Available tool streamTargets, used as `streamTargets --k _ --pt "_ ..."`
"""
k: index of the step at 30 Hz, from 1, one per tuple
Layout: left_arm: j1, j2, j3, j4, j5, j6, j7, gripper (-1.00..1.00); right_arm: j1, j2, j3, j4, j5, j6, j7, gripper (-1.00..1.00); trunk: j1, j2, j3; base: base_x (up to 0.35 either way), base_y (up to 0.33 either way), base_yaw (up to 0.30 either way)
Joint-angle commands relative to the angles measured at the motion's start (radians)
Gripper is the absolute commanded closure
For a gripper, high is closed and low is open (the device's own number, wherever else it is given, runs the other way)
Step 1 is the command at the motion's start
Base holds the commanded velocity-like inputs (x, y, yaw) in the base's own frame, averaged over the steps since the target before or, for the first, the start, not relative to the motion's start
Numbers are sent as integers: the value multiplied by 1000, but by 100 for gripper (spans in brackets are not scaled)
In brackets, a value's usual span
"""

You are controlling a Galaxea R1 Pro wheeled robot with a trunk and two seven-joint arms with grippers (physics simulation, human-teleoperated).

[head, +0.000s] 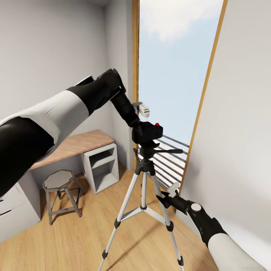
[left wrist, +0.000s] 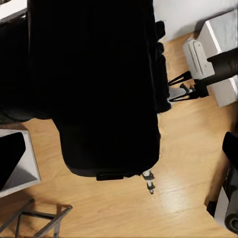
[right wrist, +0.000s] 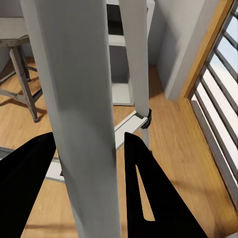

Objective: Attach the digital camera to the camera tripod in the bedroom.

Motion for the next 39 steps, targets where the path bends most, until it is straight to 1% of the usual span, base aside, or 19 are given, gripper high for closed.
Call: streamTargets --k 1,3,5,11,12,15,17,18,21,23,25,27,29,31,33,34,36,39 --pt "-1 2 17 -12 -10 9 -6 -100 0 -1 6 -2 -4 -2 -24 100 1 -2 -3 0 0 0" --pt "-2 7 42 -34 -12 7 7 -100 0 -1 6 -2 -4 -2 -24 100 1 -2 -3 0 0 0" --pt "-2 15 59 -55 -13 7 30 -100 0 -1 6 -1 -4 -2 -24 100 1 -2 -3 0 0 0" --pt "-2 40 85 -133 -15 23 110 -100 0 -1 6 -1 -4 -2 -24 100 1 -2 -3 0 0 0" --pt "-2 53 100 -162 -15 40 133 -100 0 -1 6 -1 -4 -2 -24 100 1 -2 -3 0 0 0" --pt "0 80 134 -225 -15 82 182 -100 0 -1 6 0 -4 -2 -24 100 1 -2 -3 0 0 0" --pt "4 109 159 -288 -16 122 226 -100 0 -1 6 0 -4 -3 -24 100 1 -2 -3 0 0 0" --pt "4 109 159 -288 -16 122 226 -100 0 -1 6 0 -4 -3 -24 100 1 -2 -3 0 0 0" --pt "30 165 202 -413 -16 171 301 -100 0 -1 6 1 -4 -3 -24 100 1 -2 -3 0 0 0" --pt "70 207 247 -511 -16 190 358 -100 0 -1 5 2 -5 -3 -24 100 1 -2 -3 0 0 0" --pt "131 251 310 -619 -16 202 424 -100 0 -1 5 2 -5 -3 -24 100 1 -2 -3 0 0 0" --pt "208 297 388 -735 -16 208 503 -100 0 -1 5 4 -5 -3 -24 100 1 -2 -3 0 0 0" --pt "292 341 477 -845 -8 208 580 -100 0 -1 5 5 -5 -3 -24 100 1 -2 -3 0 0 0" --pt "374 388 562 -932 3 208 632 -100 0 -1 6 6 -5 -3 -24 100 1 -2 -3 0 0 0" --pt "448 431 627 -995 21 208 666 -100 0 -1 6 7 -5 -3 -24 100 1 -2 -3 0 0 0" --pt "482 447 651 -1020 34 208 678 -100 0 -1 6 8 -6 -3 -24 100 1 -2 -3 0 0 0" --pt "545 472 693 -1064 59 208 698 -100 0 -1 5 9 -6 -3 -24 100 1 -2 -3 0 0 0" --pt "633 492 757 -1117 82 208 726 -100 0 -1 5 9 -6 -4 -24 100 1 -2 -3 0 0 0"
